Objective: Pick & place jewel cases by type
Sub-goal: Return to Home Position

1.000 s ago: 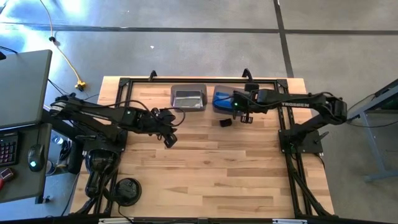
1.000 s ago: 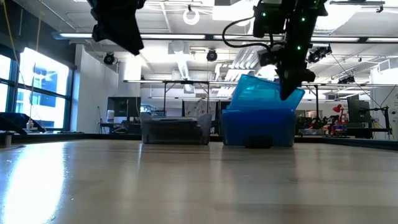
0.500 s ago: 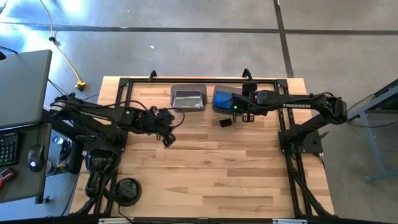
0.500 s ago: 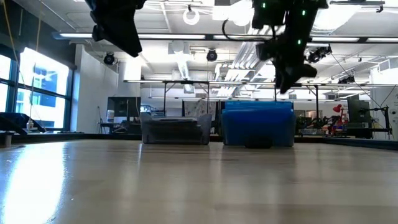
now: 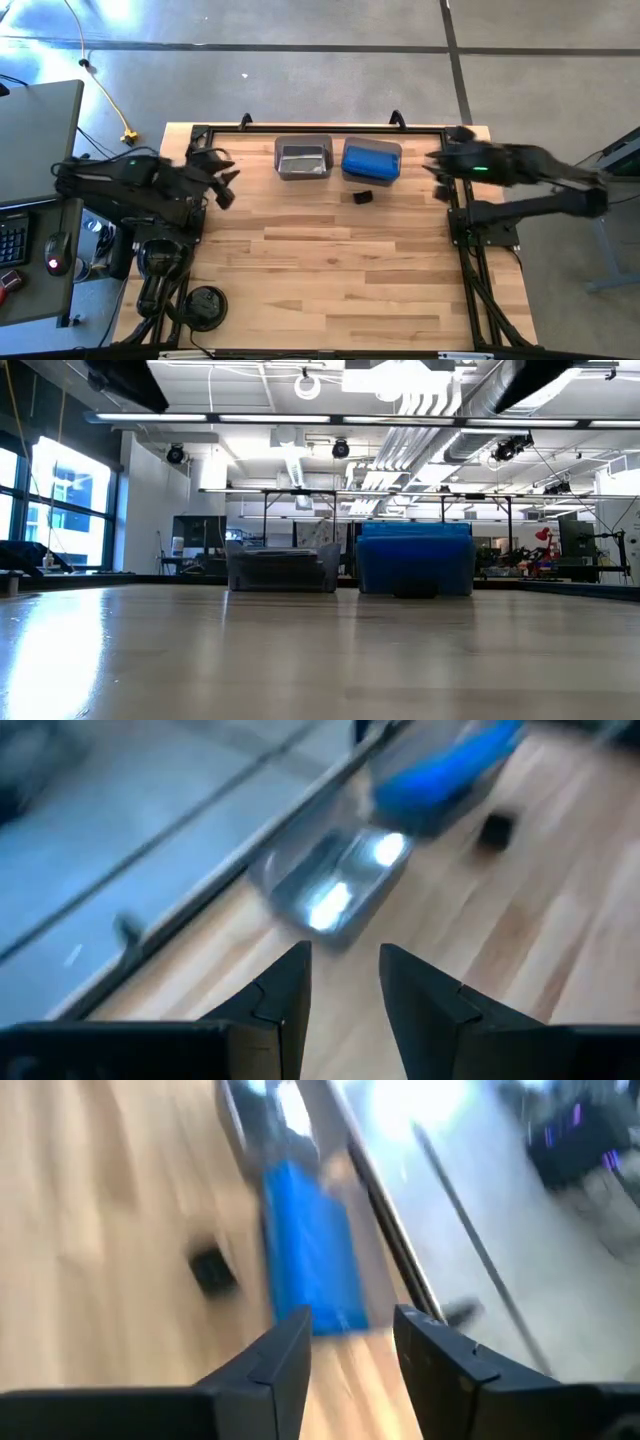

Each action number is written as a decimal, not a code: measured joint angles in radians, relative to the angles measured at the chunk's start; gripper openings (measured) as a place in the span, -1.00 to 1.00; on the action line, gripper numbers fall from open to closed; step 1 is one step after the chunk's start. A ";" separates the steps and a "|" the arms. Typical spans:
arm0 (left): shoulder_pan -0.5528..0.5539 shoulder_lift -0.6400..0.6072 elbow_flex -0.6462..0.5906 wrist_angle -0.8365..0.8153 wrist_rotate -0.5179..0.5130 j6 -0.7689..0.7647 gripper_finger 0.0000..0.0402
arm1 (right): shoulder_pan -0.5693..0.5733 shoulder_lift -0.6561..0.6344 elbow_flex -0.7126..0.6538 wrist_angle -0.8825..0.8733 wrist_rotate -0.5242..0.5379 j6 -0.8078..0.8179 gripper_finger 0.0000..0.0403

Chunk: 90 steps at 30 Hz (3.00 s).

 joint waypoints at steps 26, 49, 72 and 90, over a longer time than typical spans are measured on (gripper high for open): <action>0.000 -0.686 -0.787 1.046 0.412 0.483 -0.41 | 0.010 -0.768 -1.065 1.377 -0.901 0.003 -0.41; 0.000 -0.687 -0.792 0.957 0.473 0.662 -0.41 | -0.008 -0.776 -1.109 1.363 -0.918 0.015 -0.41; 0.000 -0.686 -0.792 0.871 0.570 0.623 -0.41 | -0.008 -0.776 -1.109 1.363 -0.918 0.016 -0.41; 0.000 -0.727 -0.792 0.900 0.765 0.685 -0.41 | -0.008 -0.776 -1.109 1.362 -0.918 0.016 -0.41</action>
